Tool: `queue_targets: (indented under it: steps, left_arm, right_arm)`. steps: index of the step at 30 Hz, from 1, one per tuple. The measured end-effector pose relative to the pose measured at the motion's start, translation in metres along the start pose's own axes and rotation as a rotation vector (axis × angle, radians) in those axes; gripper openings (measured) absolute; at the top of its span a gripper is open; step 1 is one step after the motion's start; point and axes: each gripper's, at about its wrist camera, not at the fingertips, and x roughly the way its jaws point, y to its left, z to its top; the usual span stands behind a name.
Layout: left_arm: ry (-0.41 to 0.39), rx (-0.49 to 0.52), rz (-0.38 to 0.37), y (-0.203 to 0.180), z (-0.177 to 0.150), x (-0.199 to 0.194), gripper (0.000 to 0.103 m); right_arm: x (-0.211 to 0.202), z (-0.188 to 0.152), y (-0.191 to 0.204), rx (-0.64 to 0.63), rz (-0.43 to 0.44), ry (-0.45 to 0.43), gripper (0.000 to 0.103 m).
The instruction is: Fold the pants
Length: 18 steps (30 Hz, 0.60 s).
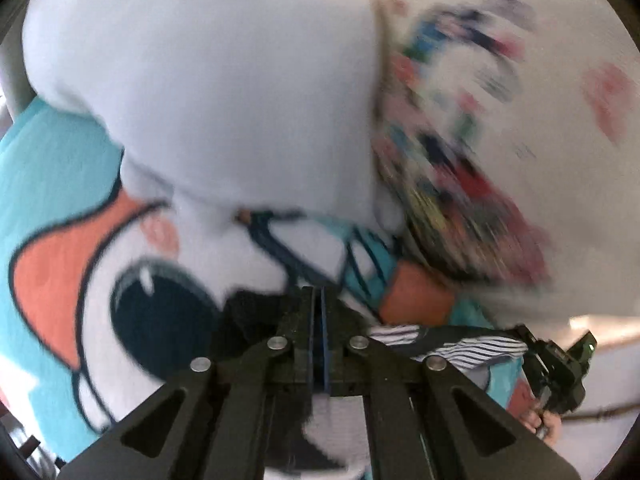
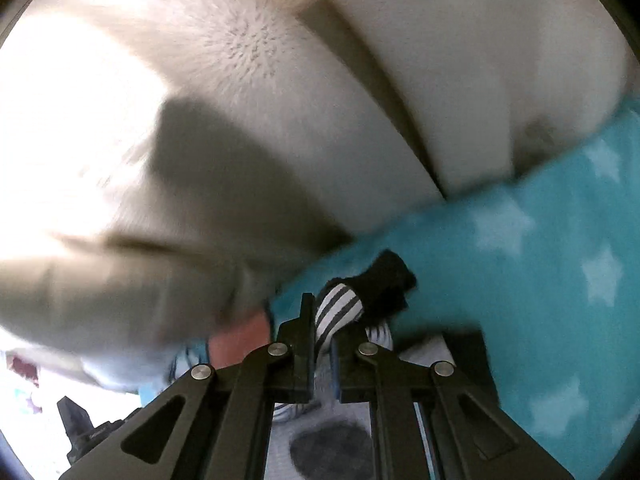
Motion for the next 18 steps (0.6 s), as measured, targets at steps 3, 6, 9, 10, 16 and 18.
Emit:
queue_targets:
  steps: [3,6,9,10,16,18]
  left_arm:
    - [0.069,-0.076,-0.055,0.019,0.017,0.016,0.005]
    - [0.054,-0.094,-0.09,0.039,0.019,0.002,0.02]
    - [0.025,-0.094,-0.085,0.052,0.012,-0.015,0.04]
    - [0.025,-0.085,-0.084,0.057,0.005,-0.021,0.042]
    - [0.047,0.038,-0.01,0.065,-0.057,-0.033,0.048]
    - [0.067,0.078,0.0,0.059,-0.076,-0.03,0.048]
  right_arm:
    - [0.024,0.016,0.004,0.023,-0.083,0.031,0.031]
    - [0.018,0.013,0.006,-0.011,-0.106,-0.005,0.062]
    - [0.0,0.004,-0.003,-0.042,-0.142,-0.049,0.07]
    - [-0.008,0.0,-0.01,-0.042,-0.145,-0.056,0.07]
    - [-0.049,-0.052,-0.051,-0.037,-0.165,-0.059,0.07]
    - [-0.053,-0.076,-0.063,-0.035,-0.175,-0.05,0.07]
